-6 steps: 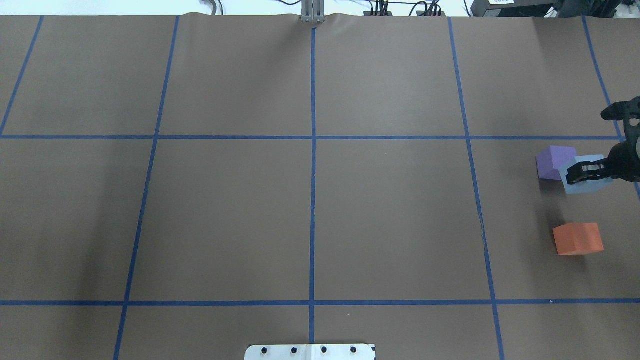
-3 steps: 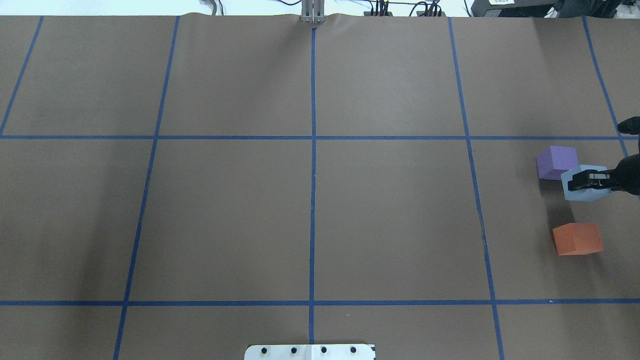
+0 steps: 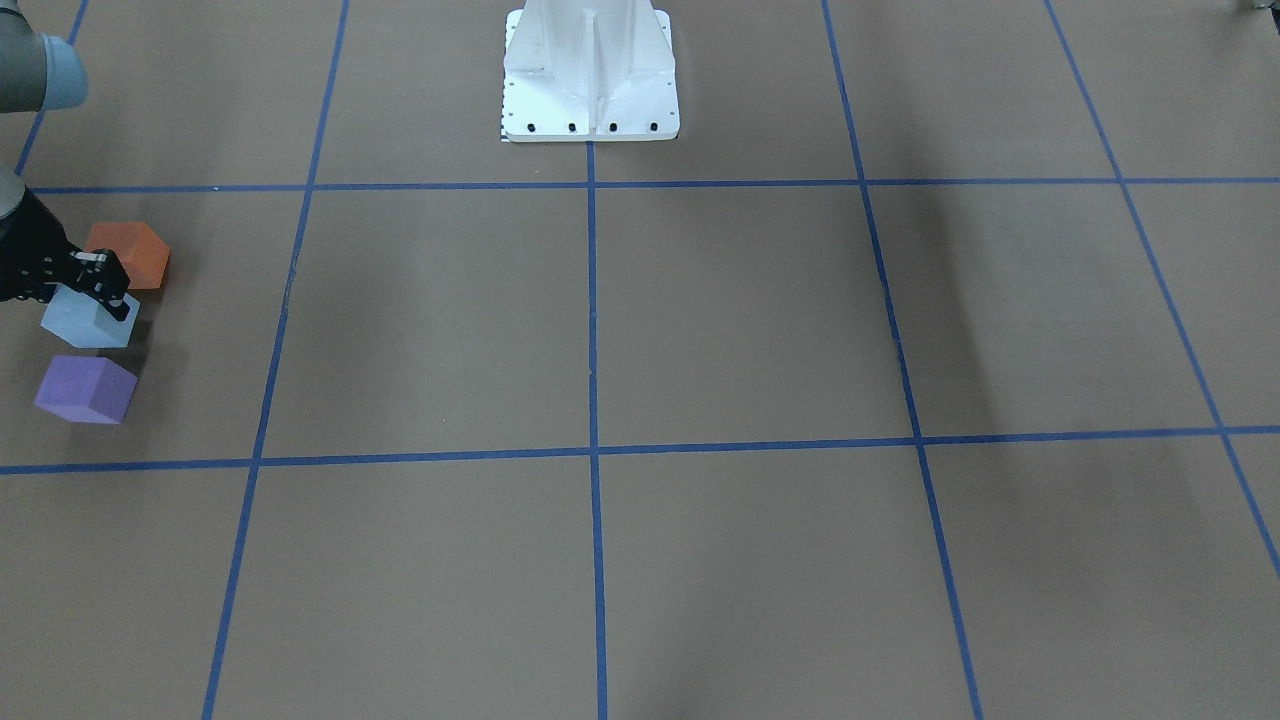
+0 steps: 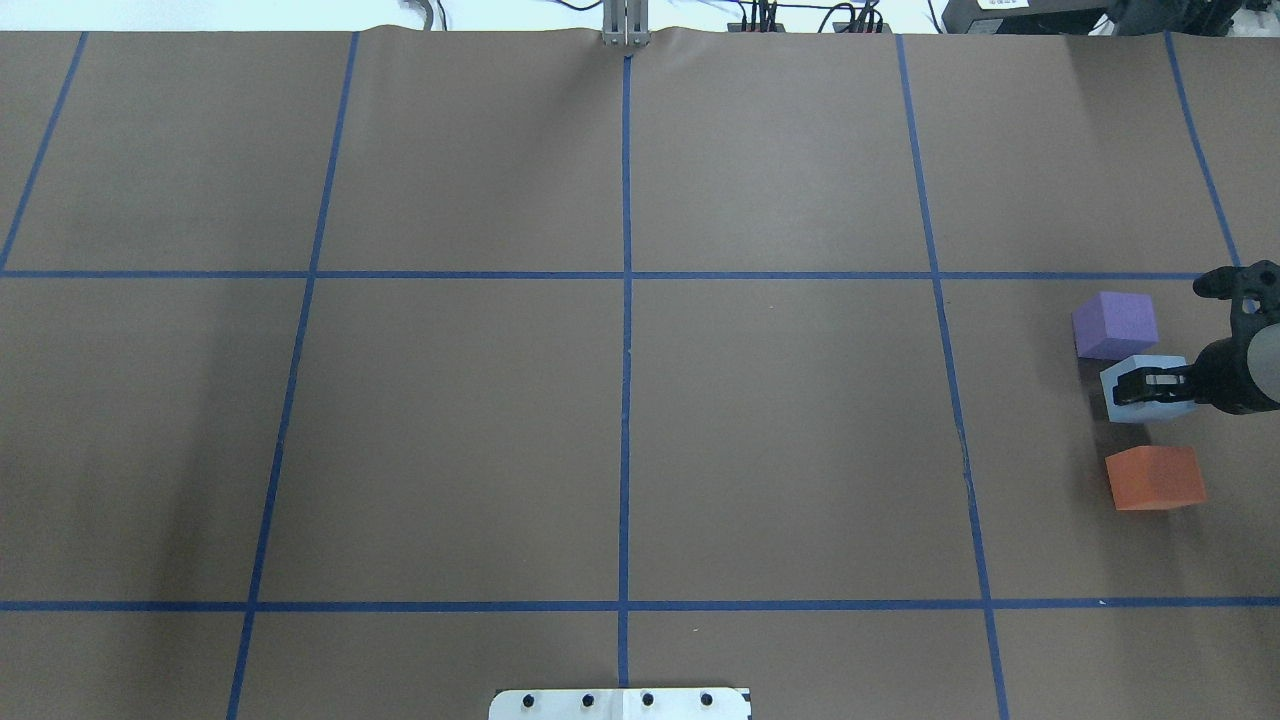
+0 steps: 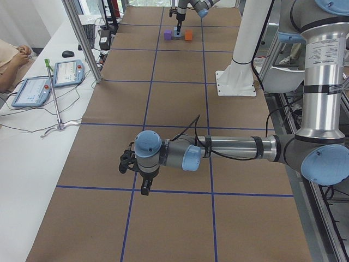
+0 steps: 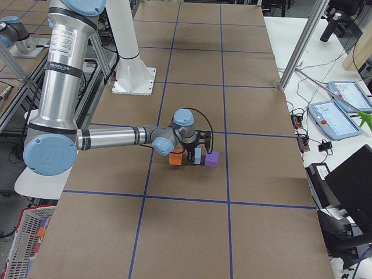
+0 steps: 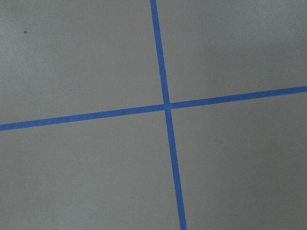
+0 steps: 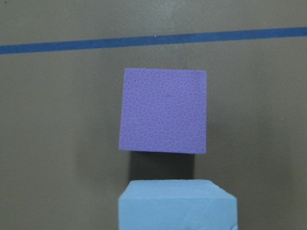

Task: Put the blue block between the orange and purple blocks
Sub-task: 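Lower the cube between the purple and orange cubes with the right gripper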

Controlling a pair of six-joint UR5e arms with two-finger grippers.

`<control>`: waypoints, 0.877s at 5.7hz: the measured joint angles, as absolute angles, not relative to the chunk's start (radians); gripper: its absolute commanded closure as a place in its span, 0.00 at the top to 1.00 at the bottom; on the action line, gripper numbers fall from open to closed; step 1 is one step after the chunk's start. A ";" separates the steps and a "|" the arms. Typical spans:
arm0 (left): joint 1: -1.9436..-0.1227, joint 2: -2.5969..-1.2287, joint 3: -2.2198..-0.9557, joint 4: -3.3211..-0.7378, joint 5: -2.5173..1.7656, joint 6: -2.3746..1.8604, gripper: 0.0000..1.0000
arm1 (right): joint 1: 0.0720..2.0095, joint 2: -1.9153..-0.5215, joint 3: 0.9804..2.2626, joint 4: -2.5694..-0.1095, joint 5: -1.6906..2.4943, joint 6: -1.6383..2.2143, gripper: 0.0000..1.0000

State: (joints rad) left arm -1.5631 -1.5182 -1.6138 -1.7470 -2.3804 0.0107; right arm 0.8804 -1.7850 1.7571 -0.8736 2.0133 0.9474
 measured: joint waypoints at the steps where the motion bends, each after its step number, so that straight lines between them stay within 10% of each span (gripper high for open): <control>1: -1.563 -1.518 -1.614 -1.752 -2.381 0.010 1.00 | 0.866 -1.784 1.749 -0.872 2.007 0.947 0.59; 3: -1.563 -1.518 -1.614 -1.755 -2.382 0.009 1.00 | 0.853 -1.768 1.734 -0.869 2.000 0.943 0.99; 5: -1.563 -1.518 -1.614 -1.755 -2.383 0.008 1.00 | 0.850 -1.755 1.725 -0.868 1.999 0.932 1.00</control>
State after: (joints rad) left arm -1.5631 -1.5178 -1.6138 -1.7548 -2.3834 0.0080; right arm 0.8503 -1.7548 1.7247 -0.8683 1.9986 0.9319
